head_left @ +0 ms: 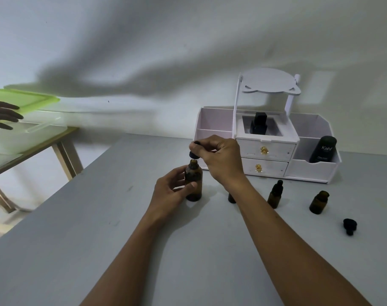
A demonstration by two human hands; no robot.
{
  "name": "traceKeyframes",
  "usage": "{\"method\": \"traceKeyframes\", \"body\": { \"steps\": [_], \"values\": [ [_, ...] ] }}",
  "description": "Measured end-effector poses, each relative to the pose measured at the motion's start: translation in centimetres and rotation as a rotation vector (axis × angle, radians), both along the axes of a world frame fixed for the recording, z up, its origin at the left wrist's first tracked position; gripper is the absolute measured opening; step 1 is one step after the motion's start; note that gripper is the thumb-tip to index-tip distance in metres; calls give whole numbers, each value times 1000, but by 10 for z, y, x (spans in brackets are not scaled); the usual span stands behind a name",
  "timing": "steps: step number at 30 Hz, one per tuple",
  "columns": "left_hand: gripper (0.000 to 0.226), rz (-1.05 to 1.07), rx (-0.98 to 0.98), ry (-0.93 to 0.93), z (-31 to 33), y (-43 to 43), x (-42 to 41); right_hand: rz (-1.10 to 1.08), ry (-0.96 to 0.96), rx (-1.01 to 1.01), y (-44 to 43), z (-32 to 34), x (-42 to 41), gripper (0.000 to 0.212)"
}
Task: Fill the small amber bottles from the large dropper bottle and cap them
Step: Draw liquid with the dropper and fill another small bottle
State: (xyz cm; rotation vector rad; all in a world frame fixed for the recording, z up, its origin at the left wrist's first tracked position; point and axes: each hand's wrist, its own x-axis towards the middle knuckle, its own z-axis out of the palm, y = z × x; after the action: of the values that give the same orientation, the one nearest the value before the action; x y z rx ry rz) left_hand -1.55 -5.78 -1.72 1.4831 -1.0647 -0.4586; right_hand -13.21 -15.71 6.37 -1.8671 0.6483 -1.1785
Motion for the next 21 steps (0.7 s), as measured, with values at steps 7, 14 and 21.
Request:
{"method": "traceKeyframes", "body": {
  "steps": [7,14,21],
  "values": [
    [45,-3,-11,3,2,1,-3,-31,-19,-58,2,1,3,5],
    [46,-10,-11,17,-1,2,-3,-42,-13,-86,5,10,-2,9],
    [69,275,-180,-94,7,6,-21,-19,-124,-84,-1,34,-15,19]
  ]
}}
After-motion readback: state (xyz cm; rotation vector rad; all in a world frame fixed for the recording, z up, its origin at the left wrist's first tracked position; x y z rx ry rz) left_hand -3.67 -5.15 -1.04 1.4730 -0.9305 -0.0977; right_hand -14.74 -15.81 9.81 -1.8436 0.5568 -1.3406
